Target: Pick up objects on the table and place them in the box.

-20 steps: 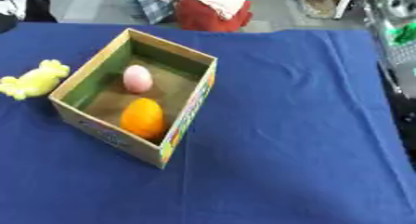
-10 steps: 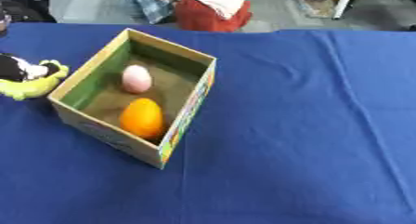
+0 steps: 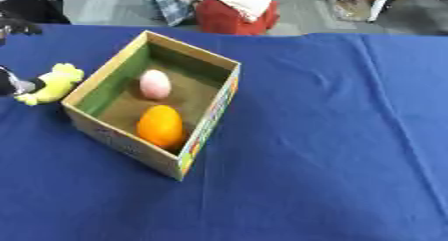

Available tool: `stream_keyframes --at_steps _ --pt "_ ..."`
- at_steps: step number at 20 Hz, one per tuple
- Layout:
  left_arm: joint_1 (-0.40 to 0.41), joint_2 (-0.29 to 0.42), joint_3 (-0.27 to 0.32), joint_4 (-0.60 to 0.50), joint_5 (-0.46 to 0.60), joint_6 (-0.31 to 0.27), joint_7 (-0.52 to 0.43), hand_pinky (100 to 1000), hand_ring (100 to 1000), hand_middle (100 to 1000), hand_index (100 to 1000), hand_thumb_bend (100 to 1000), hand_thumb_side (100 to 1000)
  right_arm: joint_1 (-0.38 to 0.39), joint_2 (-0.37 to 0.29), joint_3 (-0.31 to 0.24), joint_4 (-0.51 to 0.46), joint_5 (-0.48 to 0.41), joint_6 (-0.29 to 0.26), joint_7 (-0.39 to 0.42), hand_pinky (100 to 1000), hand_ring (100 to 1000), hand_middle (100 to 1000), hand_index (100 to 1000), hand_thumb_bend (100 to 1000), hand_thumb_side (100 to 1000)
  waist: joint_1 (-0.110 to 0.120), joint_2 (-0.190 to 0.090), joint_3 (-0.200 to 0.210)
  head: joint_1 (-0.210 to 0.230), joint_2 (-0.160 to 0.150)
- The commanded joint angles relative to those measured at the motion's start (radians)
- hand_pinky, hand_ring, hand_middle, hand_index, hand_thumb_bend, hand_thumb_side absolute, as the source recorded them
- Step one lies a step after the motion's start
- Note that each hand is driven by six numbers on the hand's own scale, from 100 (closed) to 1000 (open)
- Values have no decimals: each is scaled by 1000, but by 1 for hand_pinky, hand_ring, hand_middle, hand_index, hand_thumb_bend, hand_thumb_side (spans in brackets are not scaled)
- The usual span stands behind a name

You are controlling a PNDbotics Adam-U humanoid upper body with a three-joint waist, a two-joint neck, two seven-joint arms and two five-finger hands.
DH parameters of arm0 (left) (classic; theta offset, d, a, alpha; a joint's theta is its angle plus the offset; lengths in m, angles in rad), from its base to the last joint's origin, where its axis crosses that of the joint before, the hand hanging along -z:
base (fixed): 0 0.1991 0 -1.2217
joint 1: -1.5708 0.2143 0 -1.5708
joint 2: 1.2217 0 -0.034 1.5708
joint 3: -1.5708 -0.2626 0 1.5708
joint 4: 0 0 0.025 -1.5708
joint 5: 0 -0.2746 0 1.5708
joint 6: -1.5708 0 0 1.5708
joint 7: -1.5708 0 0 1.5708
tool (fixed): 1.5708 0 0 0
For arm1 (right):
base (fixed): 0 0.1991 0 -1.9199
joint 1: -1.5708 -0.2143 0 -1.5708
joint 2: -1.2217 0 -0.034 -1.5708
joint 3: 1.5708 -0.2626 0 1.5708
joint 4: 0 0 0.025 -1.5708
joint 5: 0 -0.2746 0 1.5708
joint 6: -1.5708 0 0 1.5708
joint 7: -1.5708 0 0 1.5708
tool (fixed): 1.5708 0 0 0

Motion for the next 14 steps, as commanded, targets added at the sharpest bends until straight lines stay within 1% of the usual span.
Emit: stream_keyframes --at_steps 1,3,6,8,9,10,12,14 --pt "-17 37 4 15 -16 -22 -21 698 954 940 1000 550 485 -5 -23 -17 -16 -7 1 -7 599 755 718 884 606 950 4 -23 0 6 -4" --pt "-20 32 1 36 -49 -30 -21 706 961 950 1000 584 501 0 -18 -18 -16 -7 2 -6 598 755 717 884 607 950 4 -23 -2 8 -5" --pt "-27 15 -2 73 -80 -36 -21 718 971 958 1000 690 534 9 -13 -22 -16 -4 4 -7 597 753 716 882 607 951 4 -22 -6 11 -7" --pt "-32 6 -5 100 -108 -35 -22 717 971 957 1000 718 550 15 -9 -25 -16 -4 4 -9 597 753 715 881 606 952 4 -22 -9 15 -8" --pt "-36 0 -6 118 -119 -33 -22 719 971 955 1000 768 571 17 -7 -25 -16 -4 4 -9 596 752 715 881 606 953 3 -21 -11 17 -9" --pt "-39 -6 -5 135 -130 -29 -22 720 971 953 1000 794 580 19 -6 -26 -16 -4 4 -10 596 752 715 880 605 953 3 -21 -12 19 -10" --pt "-48 -19 -4 173 -153 -19 -22 721 970 951 1000 811 587 23 -2 -29 -16 -4 4 -12 596 752 714 880 605 954 3 -20 -15 22 -12" --pt "-58 -30 1 197 -180 -5 -19 714 965 942 1000 798 598 27 2 -32 -16 -4 4 -13 596 752 714 879 605 955 1 -19 -17 25 -14"
